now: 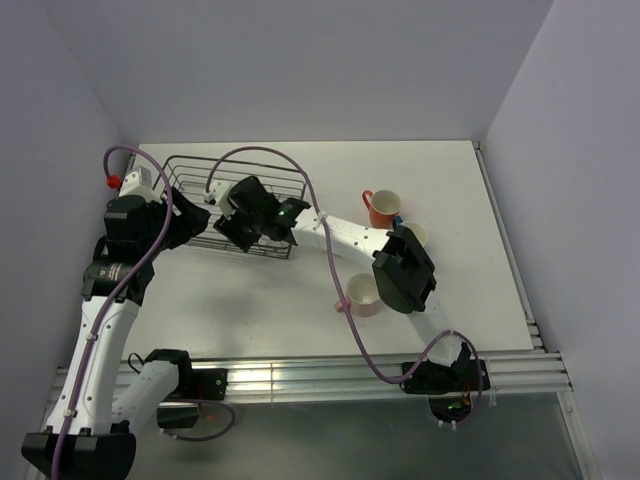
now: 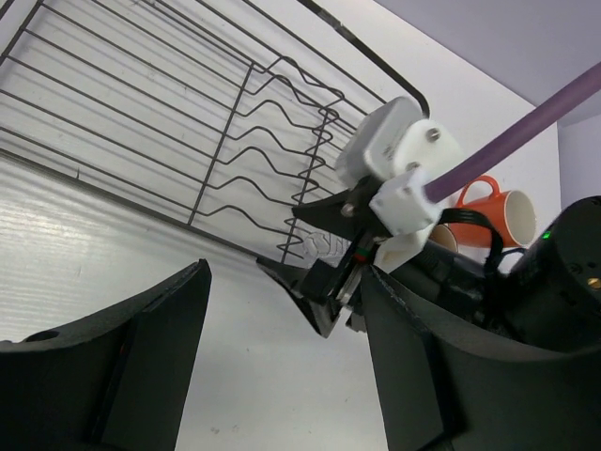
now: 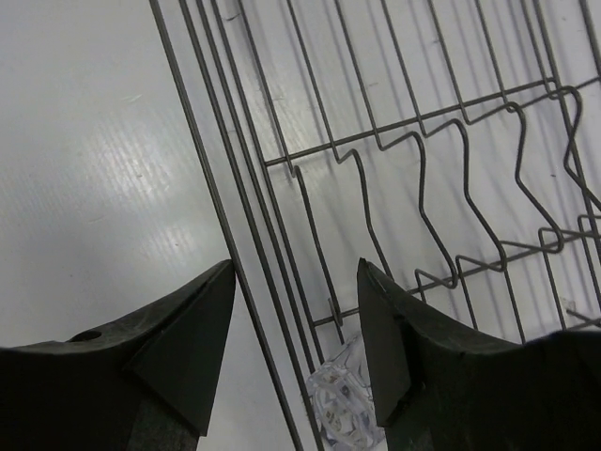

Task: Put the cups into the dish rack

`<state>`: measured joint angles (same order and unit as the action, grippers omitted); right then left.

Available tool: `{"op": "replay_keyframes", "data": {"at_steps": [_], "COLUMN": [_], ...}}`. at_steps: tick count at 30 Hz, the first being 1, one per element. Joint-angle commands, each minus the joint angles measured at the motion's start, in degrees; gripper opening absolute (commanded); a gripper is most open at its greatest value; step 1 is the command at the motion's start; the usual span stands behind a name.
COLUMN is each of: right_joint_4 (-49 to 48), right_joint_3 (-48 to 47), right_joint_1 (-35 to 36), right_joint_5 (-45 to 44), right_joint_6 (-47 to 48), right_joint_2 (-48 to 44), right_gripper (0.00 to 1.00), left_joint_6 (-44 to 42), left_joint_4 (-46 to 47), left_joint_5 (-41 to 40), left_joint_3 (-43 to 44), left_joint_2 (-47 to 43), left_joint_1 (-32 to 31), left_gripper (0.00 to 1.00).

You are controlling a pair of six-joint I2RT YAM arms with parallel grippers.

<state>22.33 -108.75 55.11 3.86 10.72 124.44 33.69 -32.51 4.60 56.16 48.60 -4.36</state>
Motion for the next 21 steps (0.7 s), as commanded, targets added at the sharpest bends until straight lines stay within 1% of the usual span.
{"op": "replay_keyframes", "data": {"at_steps": [1,7,11,12,16,21], "right_joint_4": [-1.85,-3.08,-1.85,-1.67,0.7,3.6], "right_joint_3": [-0.15,3.37,2.58,2.49,2.14,4.42], "right_joint_1": [-2.29,-4.22,-4.49,-4.57,-6.33,-8.61], "right_joint_5": [-3.68,-1.93,-3.68,-5.6,-5.44,-3.95], "right_joint_6": [-1.31,-3.69,-3.95,-4.21,-4.66,-3.87], "right_joint_2": [-6.58,-9.57,-8.6,-8.52,-8.16,-9.3], "right_gripper": [0.62,0.62,0.61,0.61,0.5,0.47], "left_joint_6": [-0.73,-0.73,-0.82,-0.91,-1.35,-1.44], "left_joint_4": [0.43,0.87,0.96,0.87,0.61,0.7], "left_joint_5": [-0.56,-0.3,-0.12,-0.12,0.06,0.41], "left_joint_3": [1.23,0.53,0.26,0.26,0.44,0.0], "left_joint_2": [0.09,0.0,0.0,-0.08,0.0,0.0], "left_joint_1": [-0.03,-0.03,-0.03,-0.03,-0.03,-0.03], "left_gripper": [0.72,0.72,0.72,0.72,0.72,0.72]}}
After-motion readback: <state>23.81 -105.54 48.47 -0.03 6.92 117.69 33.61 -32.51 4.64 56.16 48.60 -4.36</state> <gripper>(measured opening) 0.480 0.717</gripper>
